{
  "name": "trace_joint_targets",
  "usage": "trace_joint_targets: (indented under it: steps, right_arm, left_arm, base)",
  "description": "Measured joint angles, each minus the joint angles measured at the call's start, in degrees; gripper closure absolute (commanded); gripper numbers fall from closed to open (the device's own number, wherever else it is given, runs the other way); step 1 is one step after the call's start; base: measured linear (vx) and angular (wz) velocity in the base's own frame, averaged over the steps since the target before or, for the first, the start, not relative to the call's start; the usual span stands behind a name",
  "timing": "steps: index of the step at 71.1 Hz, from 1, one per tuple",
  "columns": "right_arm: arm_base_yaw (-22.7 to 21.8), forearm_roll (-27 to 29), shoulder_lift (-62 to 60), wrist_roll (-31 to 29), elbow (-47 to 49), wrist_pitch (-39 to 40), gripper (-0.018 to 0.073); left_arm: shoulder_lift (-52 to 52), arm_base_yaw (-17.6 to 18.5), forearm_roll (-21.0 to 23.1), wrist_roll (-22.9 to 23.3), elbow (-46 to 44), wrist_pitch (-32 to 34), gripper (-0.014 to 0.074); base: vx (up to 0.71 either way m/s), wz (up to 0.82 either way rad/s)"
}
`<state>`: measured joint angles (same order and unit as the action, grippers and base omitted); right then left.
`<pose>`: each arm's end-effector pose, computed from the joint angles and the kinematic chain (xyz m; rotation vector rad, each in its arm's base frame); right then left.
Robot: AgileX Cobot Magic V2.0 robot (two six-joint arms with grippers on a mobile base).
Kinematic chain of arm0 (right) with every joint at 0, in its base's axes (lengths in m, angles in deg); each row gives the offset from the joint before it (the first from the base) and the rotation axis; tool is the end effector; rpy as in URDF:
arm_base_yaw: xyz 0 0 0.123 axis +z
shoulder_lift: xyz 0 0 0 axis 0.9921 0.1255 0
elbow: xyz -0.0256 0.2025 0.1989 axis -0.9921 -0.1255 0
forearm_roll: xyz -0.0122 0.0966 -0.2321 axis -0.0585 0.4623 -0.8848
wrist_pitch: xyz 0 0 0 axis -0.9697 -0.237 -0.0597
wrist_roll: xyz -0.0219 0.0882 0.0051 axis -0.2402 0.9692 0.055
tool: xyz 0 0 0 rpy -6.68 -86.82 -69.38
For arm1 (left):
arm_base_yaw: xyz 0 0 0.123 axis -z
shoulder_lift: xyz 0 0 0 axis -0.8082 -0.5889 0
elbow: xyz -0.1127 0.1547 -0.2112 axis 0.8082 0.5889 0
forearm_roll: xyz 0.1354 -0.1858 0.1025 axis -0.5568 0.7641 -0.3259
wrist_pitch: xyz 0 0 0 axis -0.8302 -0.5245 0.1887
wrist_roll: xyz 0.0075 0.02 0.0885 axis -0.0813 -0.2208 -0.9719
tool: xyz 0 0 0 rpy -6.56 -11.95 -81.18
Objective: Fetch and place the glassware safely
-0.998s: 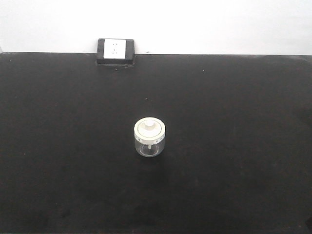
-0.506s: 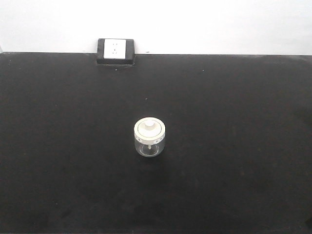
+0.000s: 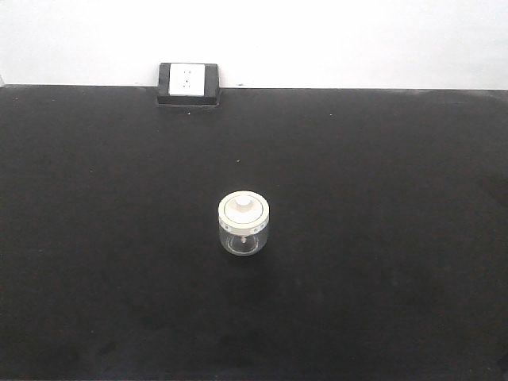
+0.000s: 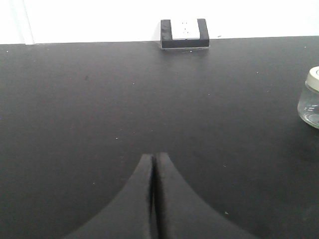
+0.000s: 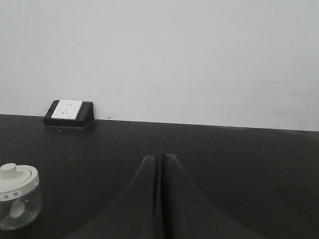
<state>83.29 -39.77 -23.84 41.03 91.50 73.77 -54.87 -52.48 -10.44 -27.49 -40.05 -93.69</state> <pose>0.0747 0.0101 0.2387 -0.1168 1.5119 0.0580 0.0550 -0.0018 0.1814 0.0488 1.7557 -0.0033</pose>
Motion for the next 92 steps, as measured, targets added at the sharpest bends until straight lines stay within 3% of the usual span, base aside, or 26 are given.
trace_joint_targets:
  steps: [9,17,24,32,42,51,70,92]
  right_arm:
    - [0.00,1.04,0.00,0.06,0.00,0.11,0.0564]
    - [0.00,8.00,0.00,-3.96,0.00,-0.54,0.0564]
    - [0.00,19.51,0.00,-13.70,0.00,-3.66,0.0564]
    - [0.00,35.66,0.00,-29.74,-0.04,-8.19,0.0564]
    - [0.00,47.78,0.00,-44.83,-0.31,-13.08,0.0564]
    - [0.00,50.60,-1.98,-48.65,-2.38,-15.05,0.0564]
    - [0.00,51.35,-12.54,-48.61,-6.79,-16.70,0.0564]
    - [0.00,51.35,-13.13,-48.61,-6.79,-17.52,0.0564]
  left_arm:
    - [0.00,0.00,0.00,0.00,0.00,0.00,0.0603]
    - [0.00,0.00,0.00,0.00,0.00,0.00,0.0603]
    - [0.00,0.00,0.00,0.00,0.00,0.00,0.0603]
    - [0.00,0.00,0.00,0.00,0.00,0.00,0.0603]
    - [0.00,0.00,0.00,0.00,0.00,0.00,0.0603]
    - [0.00,0.00,0.00,0.00,0.00,0.00,0.0603]
    - [0.00,0.00,0.00,0.00,0.00,0.00,0.0603]
    - [0.00,0.00,0.00,0.00,0.00,0.32,0.0603]
  base:
    - [0.00,0.00]
    - [0.00,0.00]
    - [0.00,0.00]
    - [0.00,0.00]
    - [0.00,0.00]
    - [0.00,0.00]
    - [0.00,0.00]
    - [0.00,0.00]
